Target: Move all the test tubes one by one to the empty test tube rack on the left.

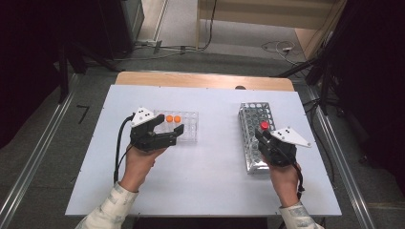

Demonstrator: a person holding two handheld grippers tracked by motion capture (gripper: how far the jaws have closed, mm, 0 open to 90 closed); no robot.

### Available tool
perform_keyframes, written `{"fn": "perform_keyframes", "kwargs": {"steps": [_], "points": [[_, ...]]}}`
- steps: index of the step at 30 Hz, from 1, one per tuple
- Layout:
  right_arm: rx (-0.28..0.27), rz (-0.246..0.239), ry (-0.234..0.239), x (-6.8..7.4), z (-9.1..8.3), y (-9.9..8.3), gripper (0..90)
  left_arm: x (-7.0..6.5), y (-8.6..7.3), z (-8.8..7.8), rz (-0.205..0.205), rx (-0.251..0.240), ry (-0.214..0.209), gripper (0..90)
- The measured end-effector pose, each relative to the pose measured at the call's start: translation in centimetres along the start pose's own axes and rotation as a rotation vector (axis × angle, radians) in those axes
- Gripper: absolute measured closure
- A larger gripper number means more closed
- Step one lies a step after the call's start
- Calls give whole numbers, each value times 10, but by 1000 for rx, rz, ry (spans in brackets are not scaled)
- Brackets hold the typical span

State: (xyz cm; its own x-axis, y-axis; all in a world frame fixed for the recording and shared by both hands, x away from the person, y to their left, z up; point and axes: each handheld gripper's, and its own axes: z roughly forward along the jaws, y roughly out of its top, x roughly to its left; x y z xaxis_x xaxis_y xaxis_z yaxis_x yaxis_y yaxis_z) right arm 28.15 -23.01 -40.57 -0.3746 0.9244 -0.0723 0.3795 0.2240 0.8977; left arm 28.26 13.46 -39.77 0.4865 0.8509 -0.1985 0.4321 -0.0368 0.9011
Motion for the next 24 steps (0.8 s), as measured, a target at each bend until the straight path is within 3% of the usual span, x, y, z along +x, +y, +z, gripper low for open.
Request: {"fn": "perform_keyframes", "kwargs": {"steps": [8,15,24], "points": [[-15,-19,43,8,-11,3,716,-4,1,-1,0,-4,-20,210],[-1,-20,151,26,-11,3,716,-12,1,-2,8,-11,-49,211],[43,-56,274,59,2,-1,716,-28,-2,2,41,2,-83,213]]}}
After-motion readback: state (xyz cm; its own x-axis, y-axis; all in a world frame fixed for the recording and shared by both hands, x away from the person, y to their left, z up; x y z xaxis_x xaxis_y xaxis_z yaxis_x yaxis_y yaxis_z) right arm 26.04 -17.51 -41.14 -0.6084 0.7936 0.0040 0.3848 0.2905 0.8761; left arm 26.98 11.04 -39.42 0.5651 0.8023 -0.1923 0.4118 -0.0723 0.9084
